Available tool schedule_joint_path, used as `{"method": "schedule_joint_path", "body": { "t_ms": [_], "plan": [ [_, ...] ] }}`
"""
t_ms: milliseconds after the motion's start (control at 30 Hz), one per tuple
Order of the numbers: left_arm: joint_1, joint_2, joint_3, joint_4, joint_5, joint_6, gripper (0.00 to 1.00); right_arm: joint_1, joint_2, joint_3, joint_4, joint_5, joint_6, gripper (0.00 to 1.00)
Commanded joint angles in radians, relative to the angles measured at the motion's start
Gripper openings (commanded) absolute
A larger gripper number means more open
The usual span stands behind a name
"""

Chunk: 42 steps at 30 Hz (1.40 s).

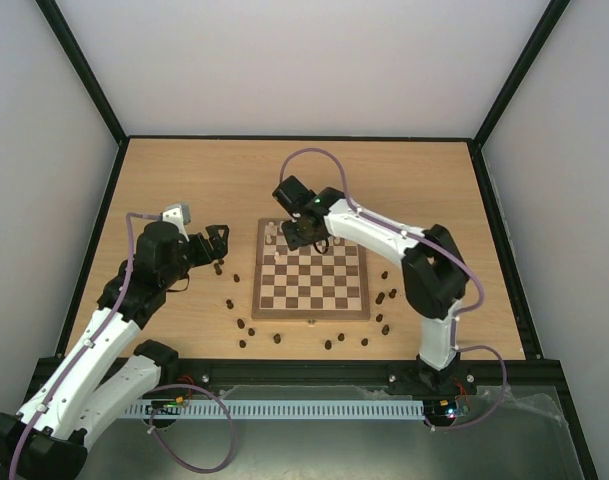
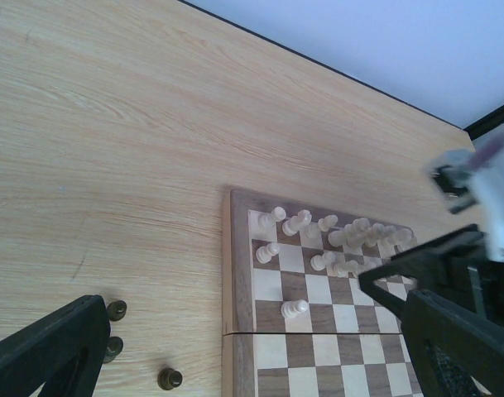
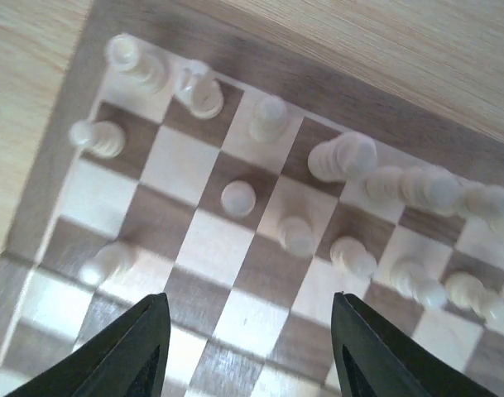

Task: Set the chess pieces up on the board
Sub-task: Place the chess piece on the chessboard, then pick up the chess piece from the chessboard.

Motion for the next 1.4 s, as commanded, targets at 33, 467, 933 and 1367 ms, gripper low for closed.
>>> {"method": "schedule_joint_path", "body": {
  "t_ms": [33,467,933,1367],
  "plan": [
    [-0.004,-0.011,0.000,0.002,-0.010,0.003,0.99,0.065,-0.132,-0.076,-0.012,-0.041,0.020,0.54],
    [-0.004,-0.077,0.025,-0.047,-0.011,0.001,1.00,0.152,-0.004,0.015,-0.047,-0.048,0.024,0.52],
    [-0.004,-0.086,0.028,-0.052,-0.005,0.003,0.99,0.140,0.130,0.139,-0.093,0.034,0.028,0.45],
    [-0.004,-0.083,0.022,-0.047,-0.007,0.007,1.00,0.114,0.174,0.148,-0.084,0.014,0.024,0.36]
  ]
}}
